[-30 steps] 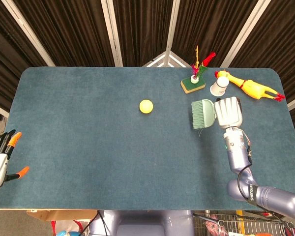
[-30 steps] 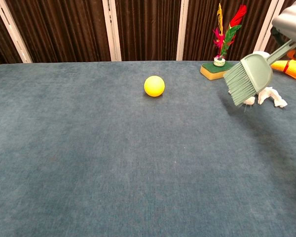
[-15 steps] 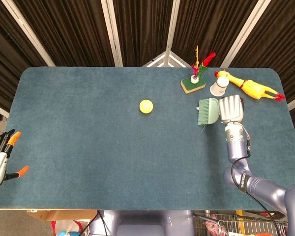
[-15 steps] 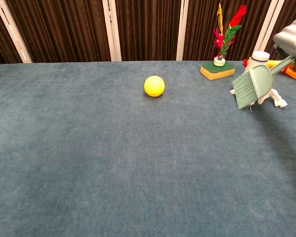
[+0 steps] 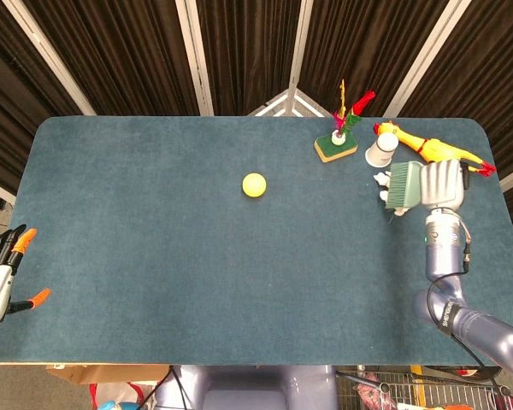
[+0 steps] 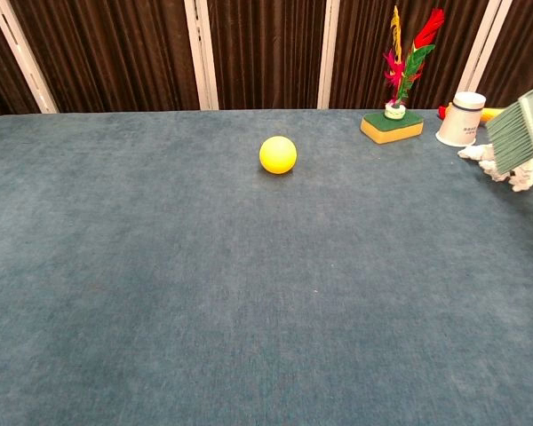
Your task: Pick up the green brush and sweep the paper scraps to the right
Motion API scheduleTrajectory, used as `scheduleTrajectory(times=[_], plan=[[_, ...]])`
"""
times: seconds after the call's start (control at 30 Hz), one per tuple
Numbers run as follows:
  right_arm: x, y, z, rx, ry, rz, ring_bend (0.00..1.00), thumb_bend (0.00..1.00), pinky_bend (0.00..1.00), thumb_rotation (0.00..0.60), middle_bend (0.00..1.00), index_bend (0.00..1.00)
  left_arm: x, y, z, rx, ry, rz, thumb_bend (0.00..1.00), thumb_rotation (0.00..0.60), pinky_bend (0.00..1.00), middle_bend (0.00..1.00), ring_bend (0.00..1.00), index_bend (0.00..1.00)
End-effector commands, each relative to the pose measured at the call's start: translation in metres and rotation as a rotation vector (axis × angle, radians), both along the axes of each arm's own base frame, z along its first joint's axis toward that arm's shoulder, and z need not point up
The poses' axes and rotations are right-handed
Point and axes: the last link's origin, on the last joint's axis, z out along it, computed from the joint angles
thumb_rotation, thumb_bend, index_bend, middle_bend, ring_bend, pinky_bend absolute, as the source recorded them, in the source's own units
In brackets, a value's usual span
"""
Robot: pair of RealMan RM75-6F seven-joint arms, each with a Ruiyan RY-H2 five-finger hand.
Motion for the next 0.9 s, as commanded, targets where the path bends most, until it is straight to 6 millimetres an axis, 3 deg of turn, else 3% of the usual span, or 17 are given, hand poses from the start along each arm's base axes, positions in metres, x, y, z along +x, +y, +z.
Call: scheduleTrajectory(times=[0.03,0.23,0.4,0.57,0.9], plan=[[-0.002,0.010,0.017,-0.030,0.026,-0.004,0.94,0.64,0.82,0.600,0.92,0.74,0.001,-0.001,0.000,0.001,0.000,-0.005,0.01,0.600,0.00,0.00,0.00,0.00],[0.023,0.038,0.039,-0.028,-0.076,0.079,0.94,0.64,0.82,0.600,0.92,0.74,0.002,-0.002,-0.002,0.008,0.007,-0.016,0.01,0.600,0.00,0.00,0.00,0.00],[0.045,0.072,0.039,0.033,-0.264,0.126,0.94,0.64,0.82,0.600,0.92,0.74,0.002,-0.004,-0.002,0.010,0.012,-0.016,0.01,0.600,0.00,0.00,0.00,0.00],[0.056,0.106,0.023,0.126,-0.396,0.132,0.94,0.64,0.82,0.600,0.92,0.74,0.003,-0.004,-0.003,0.015,0.012,-0.017,0.01,0.600,0.00,0.00,0.00,0.00],[0.056,0.152,-0.040,0.323,-0.541,0.088,0.94,0.64,0.82,0.600,0.92,0.74,0.002,-0.004,-0.003,0.025,0.007,-0.015,0.01,0.600,0.00,0.00,0.00,0.00]])
